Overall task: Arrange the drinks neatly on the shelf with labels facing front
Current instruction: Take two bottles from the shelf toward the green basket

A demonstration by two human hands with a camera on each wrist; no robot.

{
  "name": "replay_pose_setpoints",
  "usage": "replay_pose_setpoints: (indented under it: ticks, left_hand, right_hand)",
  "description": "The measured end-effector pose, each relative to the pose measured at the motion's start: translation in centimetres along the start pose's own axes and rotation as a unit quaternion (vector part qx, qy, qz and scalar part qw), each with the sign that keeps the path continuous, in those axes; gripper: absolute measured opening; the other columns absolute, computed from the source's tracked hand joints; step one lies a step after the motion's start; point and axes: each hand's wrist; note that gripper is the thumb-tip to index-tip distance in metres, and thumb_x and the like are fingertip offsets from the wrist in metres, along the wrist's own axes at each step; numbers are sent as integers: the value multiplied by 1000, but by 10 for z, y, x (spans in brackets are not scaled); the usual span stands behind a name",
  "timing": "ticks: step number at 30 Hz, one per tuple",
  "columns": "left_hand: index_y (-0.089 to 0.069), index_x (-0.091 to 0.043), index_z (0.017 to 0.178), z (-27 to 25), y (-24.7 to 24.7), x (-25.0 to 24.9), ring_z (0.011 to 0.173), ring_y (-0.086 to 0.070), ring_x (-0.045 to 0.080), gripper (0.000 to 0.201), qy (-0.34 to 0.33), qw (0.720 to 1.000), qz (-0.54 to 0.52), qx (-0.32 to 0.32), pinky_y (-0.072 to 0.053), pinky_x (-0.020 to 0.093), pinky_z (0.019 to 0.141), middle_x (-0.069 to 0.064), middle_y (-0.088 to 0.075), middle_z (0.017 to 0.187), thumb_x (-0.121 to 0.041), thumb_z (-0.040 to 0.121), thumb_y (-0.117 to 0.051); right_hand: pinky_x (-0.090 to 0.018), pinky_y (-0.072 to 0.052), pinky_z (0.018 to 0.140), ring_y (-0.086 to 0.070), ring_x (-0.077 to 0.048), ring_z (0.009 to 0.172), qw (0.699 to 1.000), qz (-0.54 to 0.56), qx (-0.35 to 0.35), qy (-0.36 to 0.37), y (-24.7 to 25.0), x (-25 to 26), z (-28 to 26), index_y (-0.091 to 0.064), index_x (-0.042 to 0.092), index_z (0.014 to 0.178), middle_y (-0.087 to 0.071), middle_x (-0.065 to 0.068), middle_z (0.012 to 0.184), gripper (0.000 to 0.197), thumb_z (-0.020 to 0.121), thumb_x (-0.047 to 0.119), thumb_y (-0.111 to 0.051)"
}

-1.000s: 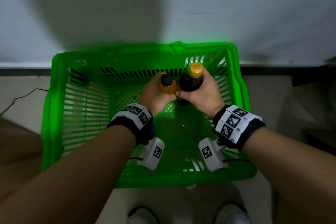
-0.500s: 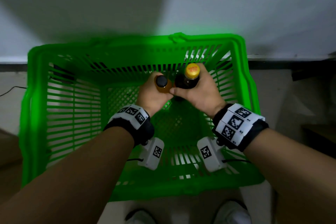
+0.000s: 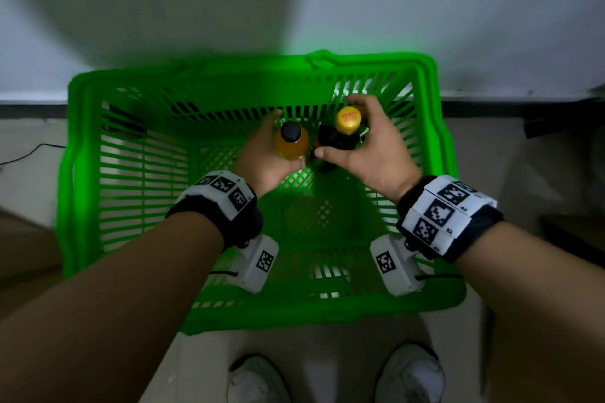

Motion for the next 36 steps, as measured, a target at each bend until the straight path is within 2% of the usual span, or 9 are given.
replay_pose_setpoints:
  ticks: [4,7,10,14,16,22,26,30,36]
  left_hand:
    - [-43,-14,151,-27,27,-17,130,-57,30,78,-29,993,85,-77,-45,35,107,14,-60,141,-20,82,-80]
    - [-48,-5,146,-57,49,-44,131,-56,32,67,-56,988,115,-82,-42,40,111,18,-60,140,-16,86,-77]
    - [-49,-5,147,-90,71,-80,133,-53,32,65,-77,983,150,-78,-38,36,112,19,-56,143,-17,88,-75]
    - [-53,-8,143,-140,101,-141,134,-52,31,60,-100,980,165,-42,-35,33,112,17,-56,143,-23,90,-75]
    - [-55,-10,142,-168,114,-174,134,-52,30,58,-102,981,162,-18,-35,33,112,15,-57,142,-25,90,-76]
    - [-50,-16,145,-255,161,-271,132,-53,28,61,-105,971,213,28,-41,37,109,11,-55,143,-33,91,-73]
    - [-38,-19,153,-312,207,-347,131,-53,30,70,-119,962,243,41,-45,44,108,12,-50,146,-33,92,-70]
    - [-35,-25,153,-374,241,-420,128,-54,31,72,-144,946,284,60,-50,48,99,7,-50,142,-39,91,-69]
    - [-39,-24,151,-438,284,-510,132,-50,32,69,-214,927,298,75,-43,45,108,8,-50,143,-40,91,-67]
  right_hand:
    - [-18,-37,103,-56,-13,123,999,-34,12,8,18,21,-10,-45,20,144,-61,-1,134,90,71,34,-94]
    - [-30,-40,113,-53,-18,134,997,-75,20,19,37,44,-24,-44,18,147,-57,-4,145,90,74,40,-91]
    - [-39,-40,116,-49,-26,138,989,-142,32,28,64,77,-47,-45,14,148,-53,-9,148,85,80,44,-86]
    - [-39,-48,101,-53,-31,125,968,-240,46,49,111,138,-86,-60,14,126,-56,-11,129,56,84,45,-80]
    - [-42,-51,94,-54,-32,120,957,-278,51,67,138,172,-107,-62,14,120,-57,-10,122,51,84,48,-78]
    - [-47,-48,102,-51,-35,126,942,-320,78,64,213,270,-169,-54,13,138,-55,-12,131,66,87,47,-76]
    - [-48,-48,103,-51,-35,126,940,-329,78,49,264,345,-219,-55,13,138,-53,-12,134,65,87,48,-74]
    - [-44,-48,101,-54,-34,123,946,-323,35,26,313,421,-267,-59,13,133,-56,-11,130,57,89,46,-73]
    - [-42,-45,102,-52,-33,125,938,-343,-39,24,379,513,-331,-58,13,134,-57,-11,131,57,89,45,-72]
Point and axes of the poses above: each hand's wrist, its own z-axis towards the middle knuckle, its own y-axis out of the back of the hand, x = y × z
